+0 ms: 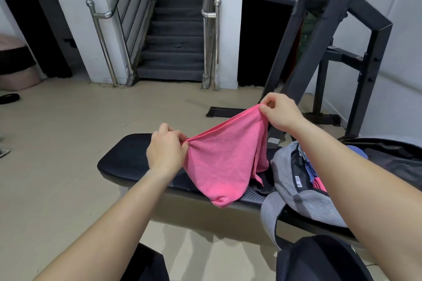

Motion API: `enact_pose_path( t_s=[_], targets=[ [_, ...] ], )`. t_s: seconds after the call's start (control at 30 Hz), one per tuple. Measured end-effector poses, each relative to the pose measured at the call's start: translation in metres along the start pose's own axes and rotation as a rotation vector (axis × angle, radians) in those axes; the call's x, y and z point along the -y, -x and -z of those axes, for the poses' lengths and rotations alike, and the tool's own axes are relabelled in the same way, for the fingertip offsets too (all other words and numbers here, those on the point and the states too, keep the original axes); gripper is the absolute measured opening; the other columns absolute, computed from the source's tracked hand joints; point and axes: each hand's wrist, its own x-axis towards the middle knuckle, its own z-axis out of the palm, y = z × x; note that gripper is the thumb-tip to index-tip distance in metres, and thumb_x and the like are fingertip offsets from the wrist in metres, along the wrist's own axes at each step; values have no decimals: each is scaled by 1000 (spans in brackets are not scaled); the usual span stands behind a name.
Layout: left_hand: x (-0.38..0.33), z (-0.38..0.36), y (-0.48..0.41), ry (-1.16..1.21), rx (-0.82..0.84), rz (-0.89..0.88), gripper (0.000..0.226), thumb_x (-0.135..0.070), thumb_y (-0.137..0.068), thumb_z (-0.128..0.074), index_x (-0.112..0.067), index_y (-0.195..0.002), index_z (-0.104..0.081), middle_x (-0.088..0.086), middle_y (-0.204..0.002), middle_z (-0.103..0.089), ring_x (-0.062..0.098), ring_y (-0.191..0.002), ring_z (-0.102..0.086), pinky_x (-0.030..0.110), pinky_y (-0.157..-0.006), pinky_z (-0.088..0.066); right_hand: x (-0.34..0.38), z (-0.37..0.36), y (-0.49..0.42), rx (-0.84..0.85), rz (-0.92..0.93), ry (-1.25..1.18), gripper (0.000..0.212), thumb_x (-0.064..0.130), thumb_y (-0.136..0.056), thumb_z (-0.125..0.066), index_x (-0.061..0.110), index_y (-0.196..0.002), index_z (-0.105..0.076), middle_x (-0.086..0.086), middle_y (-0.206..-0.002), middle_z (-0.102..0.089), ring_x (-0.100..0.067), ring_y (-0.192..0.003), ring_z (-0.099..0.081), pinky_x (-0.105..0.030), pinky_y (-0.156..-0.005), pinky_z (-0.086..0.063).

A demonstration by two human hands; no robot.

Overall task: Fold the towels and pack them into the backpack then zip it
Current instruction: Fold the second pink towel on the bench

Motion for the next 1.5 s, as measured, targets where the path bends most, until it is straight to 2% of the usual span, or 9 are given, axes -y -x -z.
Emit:
enact_pose_path(
  t_s=[0.07,0.2,0.4,0.6,0.8,1.07,1.27,1.4,1.5],
  targets=[
    [-2,-2,-5,-16,44,-14,8,-34,-89,-62,-29,-89,-69,-7,-101,-52,19,-100,-52,36,-69,-51,-7,0,2,-4,-15,-14,10,22,-95,-59,20,-90,-67,1,-91,-66,-19,-89,-60,-28,-76,-39],
    [-3,0,-20,180,141,-1,5,-28,-92,-59,-25,-88,-60,-5,-86,-65,21,-84,-63,35,-71,-52,-15,4,4,-39,-37,-59,11,23,-97,-57,21,-89,-65,3,-94,-66,-19,-93,-61,-28,-79,-39],
    [-16,37,-56,346,-89,-25,6,-21,-89,-66,-19,-94,-70,-4,-92,-68,17,-92,-61,28,-81,-43,2,31,-3,-98,-61,-407,13,20,-97,-61,22,-86,-68,6,-92,-69,-14,-90,-64,-35,-85,-52],
    [-37,86,-91,309,-184,-99,10,-24,-92,-63,-23,-95,-72,2,-101,-70,22,-100,-63,31,-87,-46,22,43,-3,70,-129,-127,19,18,-97,-54,19,-80,-63,-4,-91,-71,-25,-96,-68,-36,-83,-51],
    [-29,107,-85,194,-142,-130,9,-23,-91,-66,-22,-90,-75,0,-95,-74,22,-95,-65,31,-81,-46,54,62,-1,-181,-1,-302,15,27,-105,-46,19,-101,-58,8,-90,-57,-5,-80,-51,-20,-63,-36],
    [-11,91,-87,253,-137,-95,7,-19,-94,-63,-22,-92,-70,0,-98,-71,22,-96,-64,35,-87,-48,51,53,-12,-65,-24,-171,18,27,-105,-48,15,-105,-61,3,-106,-59,-16,-99,-53,-30,-82,-36],
    [-13,49,-105,304,-92,-32,8,-21,-100,-53,-21,-94,-60,-3,-97,-64,18,-92,-56,32,-80,-41,23,14,-35,-111,-91,-106,15,31,-104,-47,21,-99,-57,10,-88,-57,-15,-85,-55,-33,-69,-38],
    [-18,34,-125,411,-161,-38,12,-15,-100,-49,-17,-97,-60,0,-96,-65,19,-88,-61,34,-78,-47,20,1,-54,-165,-79,-142,16,30,-104,-44,21,-101,-57,11,-86,-58,-4,-78,-53,-24,-60,-37],
    [-22,38,-136,426,-217,-47,13,-15,-100,-51,-14,-100,-63,-3,-96,-64,12,-91,-57,24,-79,-39,26,2,-63,-176,-53,-232,14,26,-105,-43,20,-101,-55,13,-89,-56,-2,-79,-51,-15,-60,-39]
  ],
)
